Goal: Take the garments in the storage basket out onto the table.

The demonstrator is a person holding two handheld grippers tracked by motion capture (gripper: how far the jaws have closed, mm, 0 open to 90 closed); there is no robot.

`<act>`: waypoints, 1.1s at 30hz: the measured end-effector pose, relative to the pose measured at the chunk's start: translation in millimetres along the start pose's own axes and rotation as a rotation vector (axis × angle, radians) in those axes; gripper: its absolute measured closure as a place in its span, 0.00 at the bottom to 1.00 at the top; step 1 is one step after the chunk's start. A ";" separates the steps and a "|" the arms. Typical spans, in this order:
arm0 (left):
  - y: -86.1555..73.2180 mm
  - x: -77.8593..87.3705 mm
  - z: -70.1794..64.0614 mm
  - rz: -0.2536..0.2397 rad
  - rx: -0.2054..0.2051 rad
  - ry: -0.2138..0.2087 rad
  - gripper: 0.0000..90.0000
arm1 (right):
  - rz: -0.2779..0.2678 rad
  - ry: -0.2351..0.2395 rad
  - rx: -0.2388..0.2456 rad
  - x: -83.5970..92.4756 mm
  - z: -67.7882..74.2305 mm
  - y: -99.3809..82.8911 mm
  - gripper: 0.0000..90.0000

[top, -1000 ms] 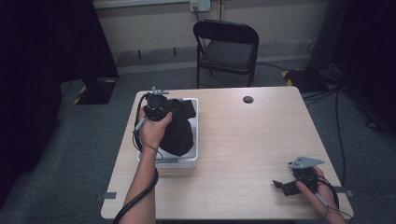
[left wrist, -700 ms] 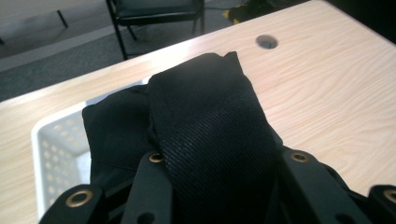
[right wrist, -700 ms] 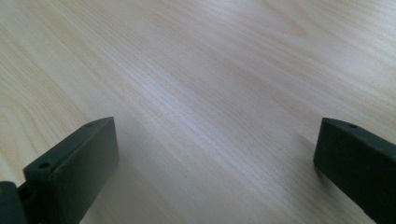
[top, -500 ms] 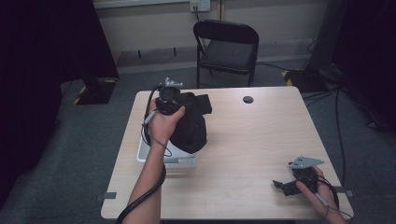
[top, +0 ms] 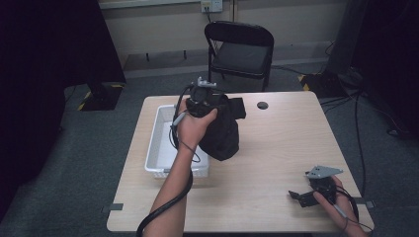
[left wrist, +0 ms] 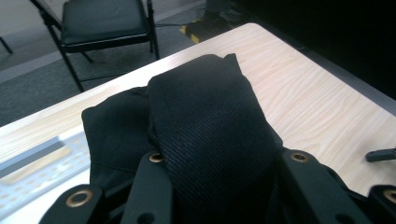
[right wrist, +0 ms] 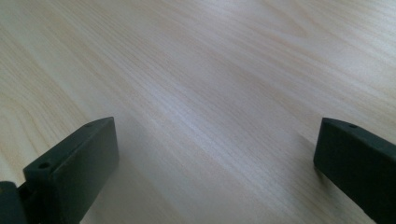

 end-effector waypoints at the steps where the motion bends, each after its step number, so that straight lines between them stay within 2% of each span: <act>1: 0.9 -2.5 -3.2 -0.001 -0.001 -0.010 0.76 | 0.000 0.000 0.000 0.0 0.0 0.0 0.00; 7: 3.9 -17.9 -19.0 0.008 -0.014 -0.053 0.76 | 0.000 0.000 0.000 0.0 0.0 0.0 0.00; 17: 7.0 -38.4 -34.3 0.004 -0.033 -0.076 0.76 | -0.001 0.000 0.001 0.0 -0.1 0.0 0.00; 33: 12.3 -58.7 -48.3 0.004 -0.048 -0.091 0.76 | 0.000 0.000 0.000 0.0 0.0 0.0 0.00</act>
Point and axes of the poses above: each handheld gripper's, and its own axes: x roughly backward along the jaws, y roughly out of its top, z roughly to its left, the point moved 5 cm from there along -x, roughly forward along the jaws, and after that the axes turned 7 degrees about -y, right-handed, at the moved point
